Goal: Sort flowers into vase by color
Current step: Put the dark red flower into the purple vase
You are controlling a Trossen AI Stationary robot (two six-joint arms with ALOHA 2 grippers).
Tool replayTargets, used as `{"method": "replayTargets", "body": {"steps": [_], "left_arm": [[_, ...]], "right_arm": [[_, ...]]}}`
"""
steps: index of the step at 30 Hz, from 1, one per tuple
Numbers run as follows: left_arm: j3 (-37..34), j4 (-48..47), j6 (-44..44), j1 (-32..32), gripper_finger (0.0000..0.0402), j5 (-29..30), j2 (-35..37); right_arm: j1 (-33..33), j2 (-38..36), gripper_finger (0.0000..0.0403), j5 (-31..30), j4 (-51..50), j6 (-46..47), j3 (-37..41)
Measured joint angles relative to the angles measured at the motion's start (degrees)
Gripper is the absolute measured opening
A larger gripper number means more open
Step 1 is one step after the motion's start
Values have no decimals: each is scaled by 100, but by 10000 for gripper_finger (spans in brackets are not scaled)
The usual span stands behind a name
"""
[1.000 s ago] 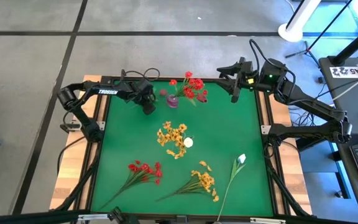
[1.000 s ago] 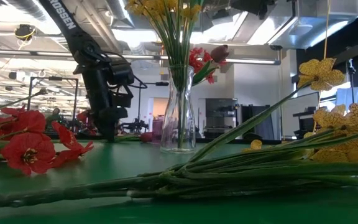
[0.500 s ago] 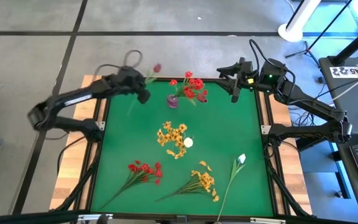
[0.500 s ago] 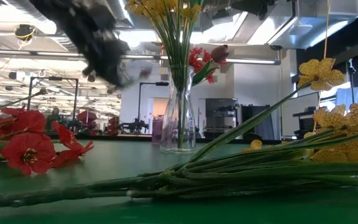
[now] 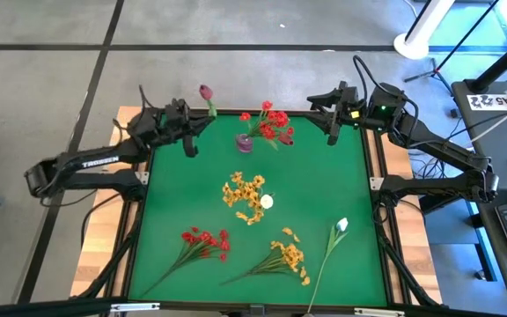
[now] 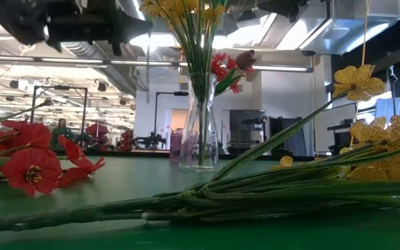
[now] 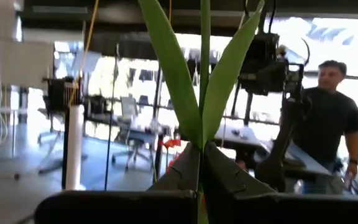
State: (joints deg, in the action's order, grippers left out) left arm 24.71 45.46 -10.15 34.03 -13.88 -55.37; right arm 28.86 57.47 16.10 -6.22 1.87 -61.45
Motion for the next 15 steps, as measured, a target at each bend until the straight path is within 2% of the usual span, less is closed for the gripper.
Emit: {"method": "replayTargets", "body": {"steps": [3,6,15], "left_arm": [[-81,1003,-22,-7,0,105,-540],[77,1585,-19,-7,0,124,-1171],[935,1890,349,-3,0,458,-2734]], "right_arm": [[0,0,269,0,2,0,0],[0,0,269,0,3,0,0],[0,0,269,2,-5,74,0]]}}
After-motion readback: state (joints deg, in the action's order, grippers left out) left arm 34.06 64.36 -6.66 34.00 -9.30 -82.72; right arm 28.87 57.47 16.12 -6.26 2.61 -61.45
